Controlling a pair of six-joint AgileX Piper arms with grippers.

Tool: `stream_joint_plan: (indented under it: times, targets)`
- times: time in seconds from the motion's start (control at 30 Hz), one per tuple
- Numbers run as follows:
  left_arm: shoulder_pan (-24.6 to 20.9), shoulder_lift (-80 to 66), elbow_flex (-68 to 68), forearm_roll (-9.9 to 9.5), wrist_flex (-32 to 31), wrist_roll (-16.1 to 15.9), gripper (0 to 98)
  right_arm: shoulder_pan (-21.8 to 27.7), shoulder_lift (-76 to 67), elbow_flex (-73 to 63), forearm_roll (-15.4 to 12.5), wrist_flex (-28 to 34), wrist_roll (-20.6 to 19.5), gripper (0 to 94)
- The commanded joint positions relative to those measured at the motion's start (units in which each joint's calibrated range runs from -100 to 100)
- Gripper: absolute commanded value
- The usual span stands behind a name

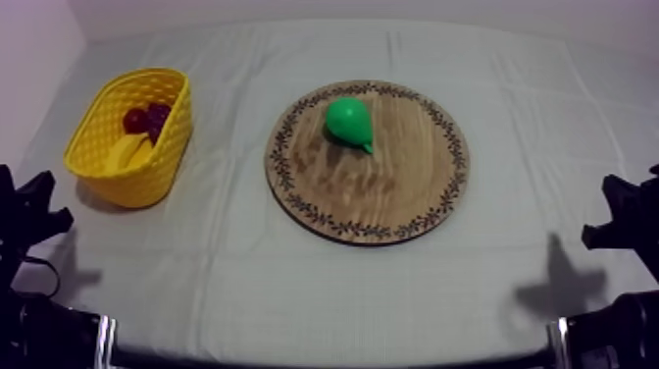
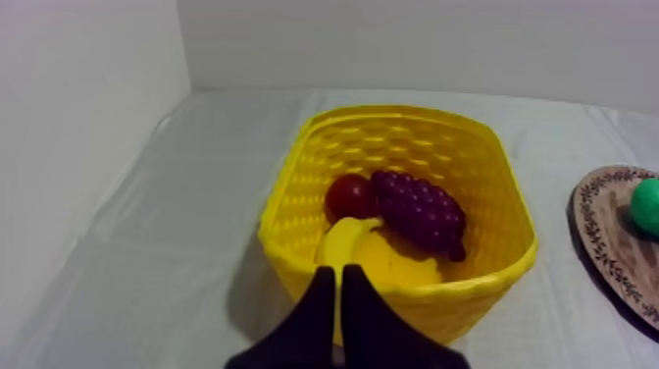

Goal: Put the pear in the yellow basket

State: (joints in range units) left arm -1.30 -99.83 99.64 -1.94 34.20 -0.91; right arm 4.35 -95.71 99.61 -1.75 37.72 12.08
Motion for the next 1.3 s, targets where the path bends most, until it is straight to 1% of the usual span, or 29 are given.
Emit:
stream_joint_plan:
  times: [0.0,0.4,0.63,0.77,0.8,0.9,1.1,1.2,1.27]
  targets:
    - [0.0,0.0,-0.1,0.01,0.2,-0.1,0.1,0.0,0.0,0.1,0.0,-0.1,0.0,0.3]
    - [-0.7,0.0,-0.1,-0.32,0.0,-0.3,0.1,0.0,0.0,0.1,0.0,-0.1,0.0,0.3]
    - [-0.8,0.0,-0.1,-0.33,0.0,0.2,0.1,0.0,0.0,0.1,0.0,-0.1,0.0,0.3]
    - [-0.2,0.5,-0.6,-0.57,-1.8,0.4,0.1,0.0,0.0,0.1,0.0,-0.1,0.0,0.3]
    - [0.2,1.0,-1.3,-1.15,-1.8,0.8,0.1,0.0,0.0,0.1,0.0,-0.1,0.0,0.3]
    - [1.5,4.1,-5.0,-3.77,-0.9,3.2,0.1,0.0,0.0,0.1,0.0,-0.1,0.0,0.3]
    - [3.9,15.0,-14.4,-7.68,0.5,6.6,0.0,0.0,0.0,0.1,0.0,-0.1,0.0,0.3]
    - [4.8,21.5,-19.5,-8.95,0.6,7.5,0.0,0.0,0.0,0.1,0.0,-0.1,0.0,0.3]
    - [5.3,25.7,-23.1,-9.36,0.7,7.7,0.0,-0.1,0.0,0.1,0.0,-0.1,0.0,0.3]
